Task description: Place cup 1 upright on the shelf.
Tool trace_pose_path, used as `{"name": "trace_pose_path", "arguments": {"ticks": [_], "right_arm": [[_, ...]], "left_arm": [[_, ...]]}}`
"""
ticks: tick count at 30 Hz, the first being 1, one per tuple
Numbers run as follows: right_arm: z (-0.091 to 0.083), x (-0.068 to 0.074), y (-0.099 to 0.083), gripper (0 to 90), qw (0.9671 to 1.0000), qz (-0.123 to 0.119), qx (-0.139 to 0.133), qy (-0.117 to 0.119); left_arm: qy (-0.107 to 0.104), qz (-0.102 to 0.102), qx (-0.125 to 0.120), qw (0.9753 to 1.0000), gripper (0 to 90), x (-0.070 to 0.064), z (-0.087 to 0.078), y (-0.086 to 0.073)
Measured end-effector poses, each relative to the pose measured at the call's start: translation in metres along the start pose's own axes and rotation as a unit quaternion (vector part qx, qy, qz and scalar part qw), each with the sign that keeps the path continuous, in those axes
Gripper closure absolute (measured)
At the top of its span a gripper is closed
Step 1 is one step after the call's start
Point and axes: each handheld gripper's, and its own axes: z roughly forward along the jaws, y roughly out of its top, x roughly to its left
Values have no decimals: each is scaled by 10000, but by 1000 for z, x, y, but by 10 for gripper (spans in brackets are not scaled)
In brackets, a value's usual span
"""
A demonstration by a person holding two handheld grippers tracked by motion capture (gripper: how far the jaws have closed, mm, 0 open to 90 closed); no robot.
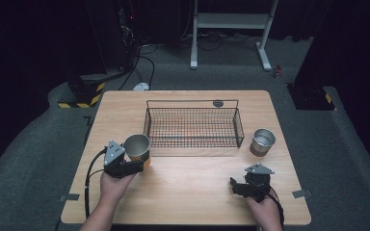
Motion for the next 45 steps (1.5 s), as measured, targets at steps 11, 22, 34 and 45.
{"name": "trace_pose_path", "arguments": {"ticks": [11, 22, 34, 45], "right_arm": [[2, 1, 1, 88, 10000, -17, 4, 42], [2, 1, 1, 88, 10000, -15, 6, 43], [2, 1, 1, 88, 10000, -14, 6, 43], [2, 1, 1, 88, 10000, -16, 5, 42]], "left_arm": [[44, 18, -85, 10000, 142, -12, 7, 15], [-83, 132, -216, 9996, 142, -29, 10, 33], [-157, 33, -356, 9992, 142, -28, 12, 43], [-181, 32, -293, 9994, 142, -29, 21, 51]]}}
